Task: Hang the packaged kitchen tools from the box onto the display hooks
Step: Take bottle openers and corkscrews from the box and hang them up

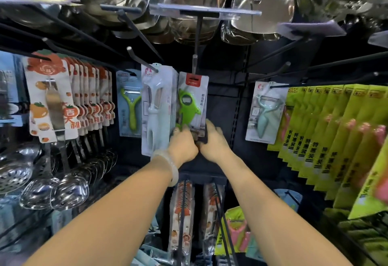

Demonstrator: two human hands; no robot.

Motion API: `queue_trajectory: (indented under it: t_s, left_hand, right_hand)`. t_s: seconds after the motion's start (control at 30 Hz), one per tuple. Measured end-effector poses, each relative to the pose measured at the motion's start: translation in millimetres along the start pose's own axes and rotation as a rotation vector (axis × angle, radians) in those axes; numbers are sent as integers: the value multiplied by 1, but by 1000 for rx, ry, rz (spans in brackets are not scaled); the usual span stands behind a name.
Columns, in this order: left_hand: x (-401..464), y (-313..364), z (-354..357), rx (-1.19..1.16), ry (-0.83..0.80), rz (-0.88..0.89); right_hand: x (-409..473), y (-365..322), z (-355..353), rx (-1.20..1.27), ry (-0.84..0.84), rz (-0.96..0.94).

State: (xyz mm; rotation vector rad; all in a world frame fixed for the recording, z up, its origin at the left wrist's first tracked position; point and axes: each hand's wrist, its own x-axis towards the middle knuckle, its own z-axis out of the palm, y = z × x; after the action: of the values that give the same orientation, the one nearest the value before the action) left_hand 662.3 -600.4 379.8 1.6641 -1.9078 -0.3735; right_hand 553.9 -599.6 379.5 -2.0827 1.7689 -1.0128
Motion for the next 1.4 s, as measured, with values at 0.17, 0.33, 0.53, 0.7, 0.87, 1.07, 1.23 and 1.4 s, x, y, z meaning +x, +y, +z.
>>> queue_trajectory:
  t_s: [0.17, 0.33, 0.53, 0.7, 0.87, 1.07, 1.23, 1.4]
  left_hand:
    - [-72, 1, 1, 232, -84, 172]
    - [-168, -2, 12, 330, -54, 308]
    - [-272, -23, 70, 264, -97, 521]
    - [-335, -12, 116, 313, -458, 506]
    - [-379, 0, 166, 450, -631, 533]
    - [-438, 38, 224, 509, -720, 630]
    - [-509, 103, 269, 542, -825, 688]
    - [-578, 170, 311, 545, -885, 749]
  right_hand:
    - [-72, -6, -13, -382, -24, -28]
    - [-176, -5, -7, -458, 65, -76]
    - [-312, 29, 20, -471, 229, -88]
    - [-401, 76, 42, -521, -2, 183]
    - [-462, 117, 52, -420, -148, 444]
    - [-547, 156, 11, -388, -222, 693]
    - [-634, 196, -43, -400, -260, 839]
    - [-713, 229, -98, -381, -232, 939]
